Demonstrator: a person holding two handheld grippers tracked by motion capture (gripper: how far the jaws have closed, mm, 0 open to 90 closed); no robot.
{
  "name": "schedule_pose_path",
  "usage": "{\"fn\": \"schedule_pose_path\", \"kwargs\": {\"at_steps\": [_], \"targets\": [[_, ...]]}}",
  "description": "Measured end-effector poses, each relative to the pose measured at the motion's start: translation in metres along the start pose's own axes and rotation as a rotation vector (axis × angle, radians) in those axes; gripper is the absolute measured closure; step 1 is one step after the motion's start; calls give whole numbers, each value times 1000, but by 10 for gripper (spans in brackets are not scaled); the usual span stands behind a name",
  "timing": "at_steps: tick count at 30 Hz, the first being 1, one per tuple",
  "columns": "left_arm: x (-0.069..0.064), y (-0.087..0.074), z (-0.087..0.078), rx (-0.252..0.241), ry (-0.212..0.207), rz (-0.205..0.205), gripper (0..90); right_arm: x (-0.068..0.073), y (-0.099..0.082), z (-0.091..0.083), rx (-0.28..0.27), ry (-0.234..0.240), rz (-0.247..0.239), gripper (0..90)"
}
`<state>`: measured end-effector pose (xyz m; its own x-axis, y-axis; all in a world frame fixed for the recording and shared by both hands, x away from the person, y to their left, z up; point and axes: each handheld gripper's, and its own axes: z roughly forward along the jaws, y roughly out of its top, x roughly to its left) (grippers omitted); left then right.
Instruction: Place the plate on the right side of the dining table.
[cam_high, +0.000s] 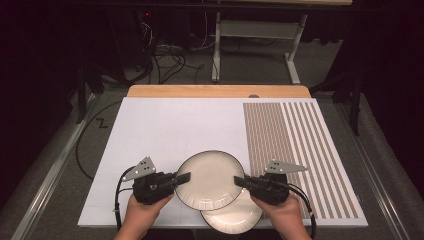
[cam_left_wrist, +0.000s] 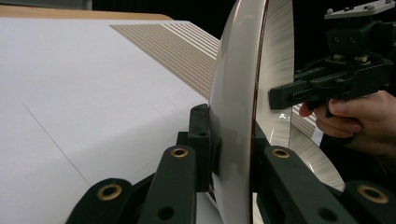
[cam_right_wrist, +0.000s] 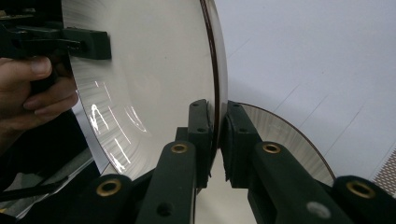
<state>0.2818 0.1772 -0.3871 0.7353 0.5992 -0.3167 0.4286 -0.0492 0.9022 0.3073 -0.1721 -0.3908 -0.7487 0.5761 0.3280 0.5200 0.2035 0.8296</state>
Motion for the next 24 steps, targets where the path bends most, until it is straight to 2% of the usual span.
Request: {"fn": "schedule_pose_path", "kwargs": {"at_steps": [4,10,12,16,24], "targets": [[-5,2,2,-8,9,2,804,0,2,-4,-11,-4,-2,856],[-19,8,8,-29,41,62,803,-4,6,-14,-32,-26,-18,865],[-23,11,11,-39,44,66,803,-6,6,-19,-40,-24,-16,866],[-25,15,19,-38,35,51,803,-9,8,-28,-56,-35,-22,866],[-27,31,45,26,-2,-1,804,-21,10,-46,-80,-74,-11,867]]}}
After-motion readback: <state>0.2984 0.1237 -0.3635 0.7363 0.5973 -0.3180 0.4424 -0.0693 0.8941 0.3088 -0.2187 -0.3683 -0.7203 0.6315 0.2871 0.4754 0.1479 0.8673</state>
